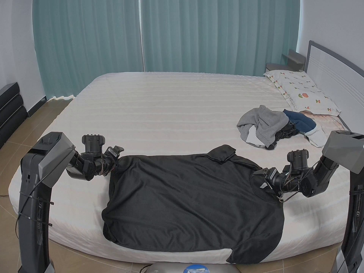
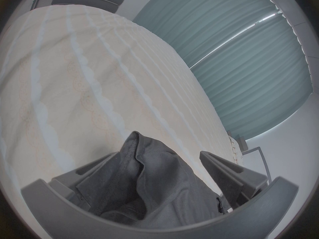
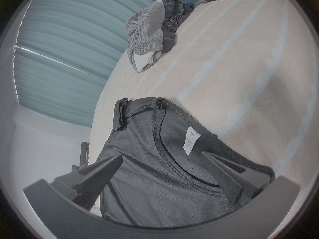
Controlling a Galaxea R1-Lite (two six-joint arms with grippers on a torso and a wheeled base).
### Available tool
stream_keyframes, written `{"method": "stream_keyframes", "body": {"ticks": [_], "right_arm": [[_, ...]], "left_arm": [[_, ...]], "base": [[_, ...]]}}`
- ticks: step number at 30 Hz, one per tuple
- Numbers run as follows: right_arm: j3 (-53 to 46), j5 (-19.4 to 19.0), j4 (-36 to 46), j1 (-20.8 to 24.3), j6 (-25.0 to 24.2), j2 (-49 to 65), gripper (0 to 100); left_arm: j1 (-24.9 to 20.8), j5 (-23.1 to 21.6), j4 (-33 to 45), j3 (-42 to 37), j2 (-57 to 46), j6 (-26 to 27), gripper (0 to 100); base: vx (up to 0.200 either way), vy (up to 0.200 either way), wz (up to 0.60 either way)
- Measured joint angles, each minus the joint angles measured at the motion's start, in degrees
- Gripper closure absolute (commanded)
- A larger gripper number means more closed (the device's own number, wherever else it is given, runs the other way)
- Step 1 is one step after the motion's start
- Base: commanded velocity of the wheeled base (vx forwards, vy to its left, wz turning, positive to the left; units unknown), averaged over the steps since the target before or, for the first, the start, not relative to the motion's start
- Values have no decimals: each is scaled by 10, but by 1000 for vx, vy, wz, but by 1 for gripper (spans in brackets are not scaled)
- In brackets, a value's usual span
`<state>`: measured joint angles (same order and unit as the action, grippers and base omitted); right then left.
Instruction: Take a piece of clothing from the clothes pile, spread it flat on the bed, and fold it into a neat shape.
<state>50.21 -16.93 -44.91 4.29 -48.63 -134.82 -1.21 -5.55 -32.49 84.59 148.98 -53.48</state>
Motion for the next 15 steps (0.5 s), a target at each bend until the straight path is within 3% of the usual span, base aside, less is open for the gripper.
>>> {"method": "stream_keyframes", "body": {"ticks": [7,15], "right_arm": [[0,0,0,0,1,0,0],[0,0,0,0,7,-1,0]], "left_arm": [[-10,-8,-3,-7,1,41,0],[-12,-9,-5,-7,1,36,0]], "base": [[0,0,0],[0,0,0]]}}
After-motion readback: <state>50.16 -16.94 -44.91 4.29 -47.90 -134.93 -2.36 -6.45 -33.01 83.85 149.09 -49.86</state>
